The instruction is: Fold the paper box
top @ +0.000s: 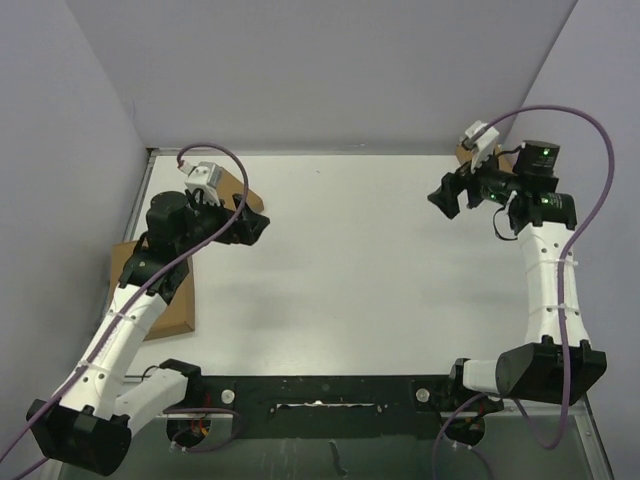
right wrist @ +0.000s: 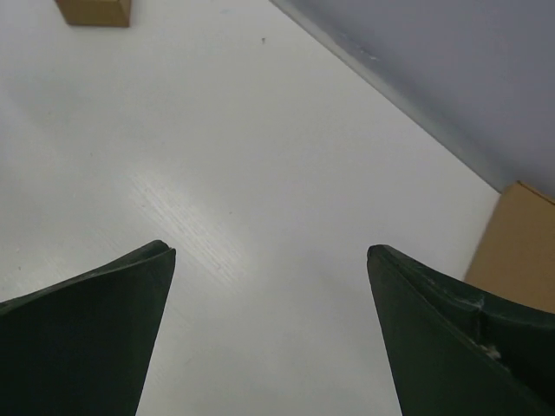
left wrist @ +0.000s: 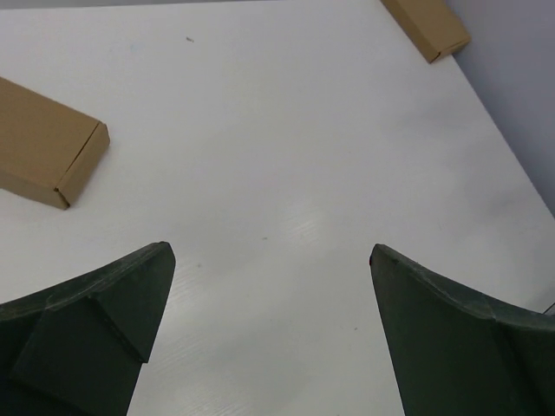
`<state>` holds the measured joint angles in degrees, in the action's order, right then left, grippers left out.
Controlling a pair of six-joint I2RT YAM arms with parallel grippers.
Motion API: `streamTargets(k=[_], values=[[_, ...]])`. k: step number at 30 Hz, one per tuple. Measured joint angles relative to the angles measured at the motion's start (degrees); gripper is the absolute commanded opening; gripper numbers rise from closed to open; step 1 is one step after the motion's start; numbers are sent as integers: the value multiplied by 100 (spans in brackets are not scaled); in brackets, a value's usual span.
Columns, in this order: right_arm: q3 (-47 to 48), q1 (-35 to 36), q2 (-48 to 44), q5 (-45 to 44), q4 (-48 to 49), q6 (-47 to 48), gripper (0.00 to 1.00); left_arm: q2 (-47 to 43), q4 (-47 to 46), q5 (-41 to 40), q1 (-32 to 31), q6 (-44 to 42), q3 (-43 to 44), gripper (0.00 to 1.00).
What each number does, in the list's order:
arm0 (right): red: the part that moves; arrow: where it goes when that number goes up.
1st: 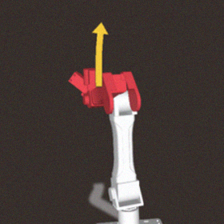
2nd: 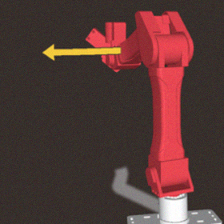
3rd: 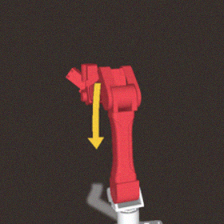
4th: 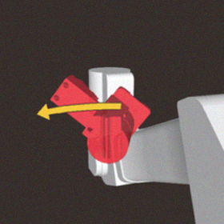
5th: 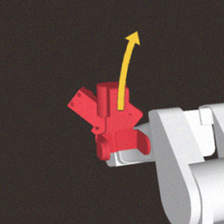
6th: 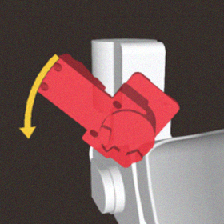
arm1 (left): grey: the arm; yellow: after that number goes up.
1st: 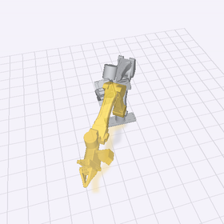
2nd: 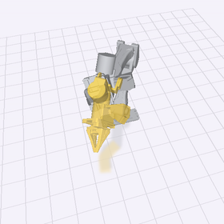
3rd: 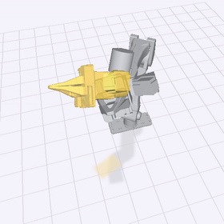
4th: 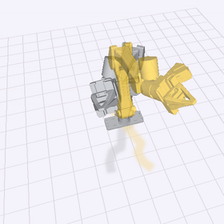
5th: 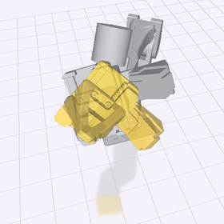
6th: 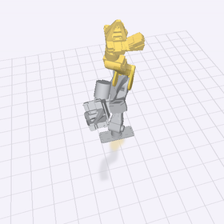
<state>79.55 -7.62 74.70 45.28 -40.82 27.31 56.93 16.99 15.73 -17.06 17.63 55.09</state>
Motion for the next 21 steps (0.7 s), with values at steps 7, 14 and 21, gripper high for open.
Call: streamTargets(k=[7,14,21], values=[[1661,-61,-105,-564,-179,-883,98,-61,17,332,129,208,885,98],[2291,-68,-400,-575,-494,-1639,98,-356,164,542,131,404,1478,98],[2321,-153,-466,-831,-717,-2367,98,-431,472,579,138,402,1762,98]])
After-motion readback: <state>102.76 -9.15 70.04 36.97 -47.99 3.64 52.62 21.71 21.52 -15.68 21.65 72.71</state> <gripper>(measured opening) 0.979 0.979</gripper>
